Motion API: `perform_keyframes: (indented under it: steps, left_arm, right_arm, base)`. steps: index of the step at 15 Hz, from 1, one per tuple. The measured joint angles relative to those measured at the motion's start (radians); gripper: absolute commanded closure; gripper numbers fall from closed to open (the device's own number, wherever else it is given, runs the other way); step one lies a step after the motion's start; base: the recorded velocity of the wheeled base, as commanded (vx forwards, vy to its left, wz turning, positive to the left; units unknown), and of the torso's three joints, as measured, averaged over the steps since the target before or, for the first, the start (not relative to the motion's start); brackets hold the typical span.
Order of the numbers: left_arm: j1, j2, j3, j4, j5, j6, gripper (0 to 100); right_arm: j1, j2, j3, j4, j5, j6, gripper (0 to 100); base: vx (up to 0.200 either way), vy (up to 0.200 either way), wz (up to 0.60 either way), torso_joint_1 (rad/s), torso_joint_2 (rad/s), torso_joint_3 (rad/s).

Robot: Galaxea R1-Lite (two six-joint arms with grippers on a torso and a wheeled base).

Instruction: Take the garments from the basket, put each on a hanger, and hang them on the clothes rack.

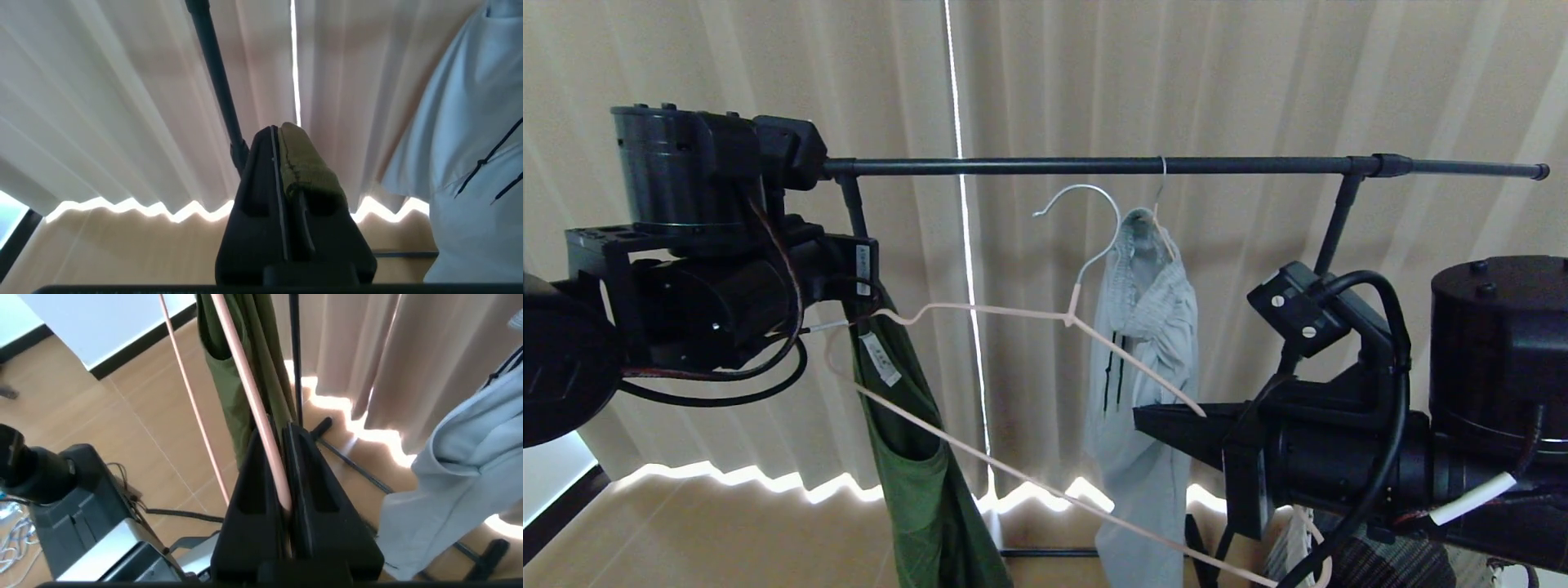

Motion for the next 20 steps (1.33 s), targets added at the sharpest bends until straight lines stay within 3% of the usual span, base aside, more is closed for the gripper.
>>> perform_keyframes:
  steps: [9,13,17,20]
  left_arm:
    - [-0.004,-0.003,0.008,0.000,0.001,0.006,100]
    - [-0.004,-0.004,0.008,0.002,0.041,0.018,100]
    - [-0.015,-0.004,0.010,0.001,0.051,0.021,100]
    - [-0.026,-0.004,0.010,0.000,0.062,0.020,100]
  right_arm:
    - [-0.018,0.007,-0.044,-0.001,-0.027,0.009,100]
    - [-0.035,0.013,-0.049,-0.001,-0.032,0.008,100]
    - [-0.042,0.053,-0.091,-0.001,-0.098,0.008,100]
    - [-0.036,0.078,-0.108,-0.001,-0.098,0.008,100]
  base:
    - [0.000,0.000,0.00,0.000,0.00,0.000]
    - [0.000,0.000,0.00,0.000,0.00,0.000]
    - [0.000,0.000,0.00,0.000,0.00,0.000]
    - [0.000,0.000,0.00,0.000,0.00,0.000]
